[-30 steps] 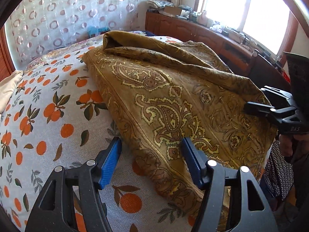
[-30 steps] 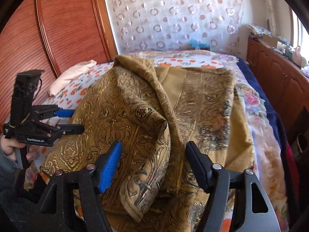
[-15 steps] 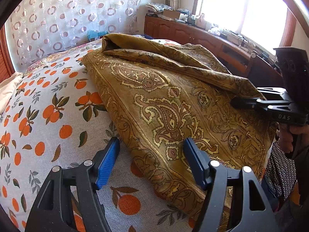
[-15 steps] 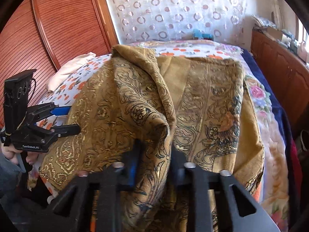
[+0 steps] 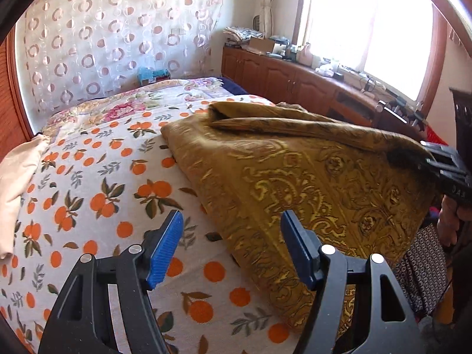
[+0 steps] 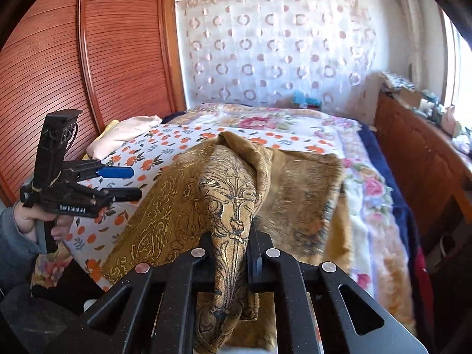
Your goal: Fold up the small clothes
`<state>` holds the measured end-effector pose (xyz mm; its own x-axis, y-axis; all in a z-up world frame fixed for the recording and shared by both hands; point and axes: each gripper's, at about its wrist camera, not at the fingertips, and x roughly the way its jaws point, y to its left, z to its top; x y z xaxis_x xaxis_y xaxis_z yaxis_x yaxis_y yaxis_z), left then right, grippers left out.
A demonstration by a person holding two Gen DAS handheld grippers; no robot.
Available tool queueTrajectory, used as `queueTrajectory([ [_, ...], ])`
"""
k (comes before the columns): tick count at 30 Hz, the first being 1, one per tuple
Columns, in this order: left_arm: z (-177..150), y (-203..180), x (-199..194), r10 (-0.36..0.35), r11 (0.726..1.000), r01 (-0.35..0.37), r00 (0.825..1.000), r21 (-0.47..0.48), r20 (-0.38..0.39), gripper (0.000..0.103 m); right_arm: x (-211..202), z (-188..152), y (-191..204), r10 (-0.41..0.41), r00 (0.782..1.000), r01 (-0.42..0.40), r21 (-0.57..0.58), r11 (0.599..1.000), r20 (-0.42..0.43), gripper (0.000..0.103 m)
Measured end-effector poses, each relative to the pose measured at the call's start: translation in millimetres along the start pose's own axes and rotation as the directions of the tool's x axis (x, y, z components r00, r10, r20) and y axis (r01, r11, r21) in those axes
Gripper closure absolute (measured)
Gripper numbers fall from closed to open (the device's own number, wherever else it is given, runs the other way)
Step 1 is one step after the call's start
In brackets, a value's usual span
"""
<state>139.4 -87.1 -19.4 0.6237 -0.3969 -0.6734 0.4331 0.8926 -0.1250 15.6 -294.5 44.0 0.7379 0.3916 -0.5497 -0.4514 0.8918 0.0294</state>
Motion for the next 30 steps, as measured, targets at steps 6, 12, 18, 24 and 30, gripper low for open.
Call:
queueTrajectory([
  [6, 5, -9, 21, -0.013, 1.0, 0.014, 0.999, 0.015, -0.029, 0.034, 2, -42, -21, -0.061, 0.993, 0.067, 0.062, 0.996, -0.097, 0.094],
  [12, 6, -7, 45, 0.006, 1.0, -0.006, 0.998, 0.006, -0.058, 0.034, 16, -60, -29, -0.068, 0.987, 0.083, 0.103, 0.991, -0.144, 0.093],
  [18, -3, -7, 51, 0.004, 1.0, -0.005, 0.997, -0.009, -0.081, 0.034, 17, -43, -33, -0.116, 0.982, 0.129, 0.083, 0.988, -0.148, 0.073],
  [24, -5, -7, 48, 0.007, 1.0, -0.008, 0.998, -0.017, -0.07, 0.034, 5, -6, -30, -0.162, 0.983, 0.167, 0.058, 0.984, -0.082, 0.059],
  [30, -2, -11, 31, 0.007, 1.0, -0.008, 1.0, -0.015, -0.02, 0.034, 34, 39, -11, -0.118, 0.99, 0.115, -0.047, 0.992, -0.078, 0.046],
])
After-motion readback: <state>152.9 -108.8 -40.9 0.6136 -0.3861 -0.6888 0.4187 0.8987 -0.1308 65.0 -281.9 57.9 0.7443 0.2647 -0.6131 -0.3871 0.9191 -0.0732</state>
